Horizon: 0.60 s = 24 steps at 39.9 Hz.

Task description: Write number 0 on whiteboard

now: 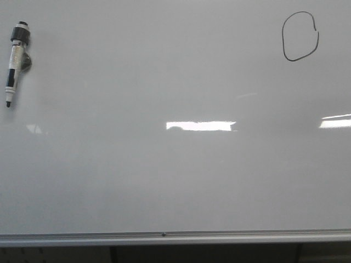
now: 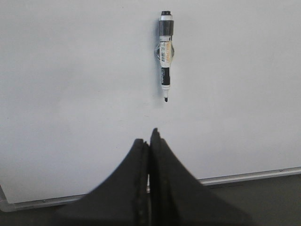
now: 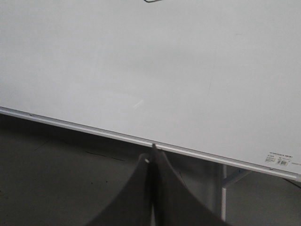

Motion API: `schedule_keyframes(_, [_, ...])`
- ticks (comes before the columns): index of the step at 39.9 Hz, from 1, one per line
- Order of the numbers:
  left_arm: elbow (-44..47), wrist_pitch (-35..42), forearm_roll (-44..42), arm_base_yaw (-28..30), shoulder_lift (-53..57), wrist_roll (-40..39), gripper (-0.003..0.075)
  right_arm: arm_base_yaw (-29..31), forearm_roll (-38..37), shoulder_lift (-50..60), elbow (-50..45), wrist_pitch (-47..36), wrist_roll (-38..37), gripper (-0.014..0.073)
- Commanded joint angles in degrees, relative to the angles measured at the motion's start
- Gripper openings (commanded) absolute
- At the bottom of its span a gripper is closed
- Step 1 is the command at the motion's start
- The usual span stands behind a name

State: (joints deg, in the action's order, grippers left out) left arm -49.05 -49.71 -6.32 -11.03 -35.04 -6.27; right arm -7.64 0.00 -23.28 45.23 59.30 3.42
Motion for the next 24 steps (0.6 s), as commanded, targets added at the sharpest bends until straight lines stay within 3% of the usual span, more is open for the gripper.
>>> schedule_keyframes(1, [-1.95, 4.43, -0.48, -0.26, -0.17, 0.00, -0.0020, 0.31, -1.05, -0.33, 1.35, -3.54, -0.14, -0.0069])
schedule_keyframes(16, [-1.72, 5.31, -0.58, -0.38, -0.02, 0.00, -0.0020, 0.31, -1.05, -0.33, 1.35, -3.16, -0.14, -0.0069])
schedule_keyframes(24, [4.26, 8.26, -1.26, 3.14, 8.83, 0.00, -0.0019, 0.31, -1.05, -0.33, 1.35, -3.12, -0.14, -0.0069])
